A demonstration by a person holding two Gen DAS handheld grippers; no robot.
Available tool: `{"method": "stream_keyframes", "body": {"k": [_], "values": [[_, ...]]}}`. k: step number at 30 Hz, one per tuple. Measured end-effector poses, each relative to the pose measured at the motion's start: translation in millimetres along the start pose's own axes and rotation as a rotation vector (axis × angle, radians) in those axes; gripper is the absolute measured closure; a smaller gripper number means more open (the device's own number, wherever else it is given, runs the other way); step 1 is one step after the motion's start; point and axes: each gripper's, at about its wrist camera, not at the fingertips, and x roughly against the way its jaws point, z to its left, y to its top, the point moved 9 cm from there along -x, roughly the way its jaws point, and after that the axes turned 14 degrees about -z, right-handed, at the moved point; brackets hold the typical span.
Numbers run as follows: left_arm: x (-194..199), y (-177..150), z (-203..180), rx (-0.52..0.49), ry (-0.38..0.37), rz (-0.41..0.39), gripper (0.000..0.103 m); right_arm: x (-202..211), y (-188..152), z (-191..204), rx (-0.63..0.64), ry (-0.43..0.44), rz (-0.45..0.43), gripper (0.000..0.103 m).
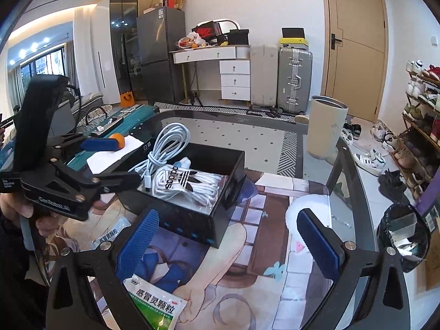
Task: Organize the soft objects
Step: 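Open both grippers to drop the rope bag and cable coil into the box, then withdraw both tools and move them toward the two medicine packets on the mat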
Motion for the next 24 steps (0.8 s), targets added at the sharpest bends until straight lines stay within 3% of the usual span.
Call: {"method": "stream_keyframes", "body": {"k": [7,17,24], "values": [[28.0,-14.3,15.4,0.064,0.047,-0.058,0.002,11.4,-10.8,8.8,-0.009,-0.012,0.005,0.001],[55.4,-50.4,25.2,0.082,0.098,-0.07,0.002,20.3,-32.5,26.8,-0.017,-0.01,0.041,0.001],[64.8,-66.8,21.5,0.084,0.106,-0.067,0.002,22.5,-62.3,41.0,-0.046,0.006,0.12,0.001]]}}
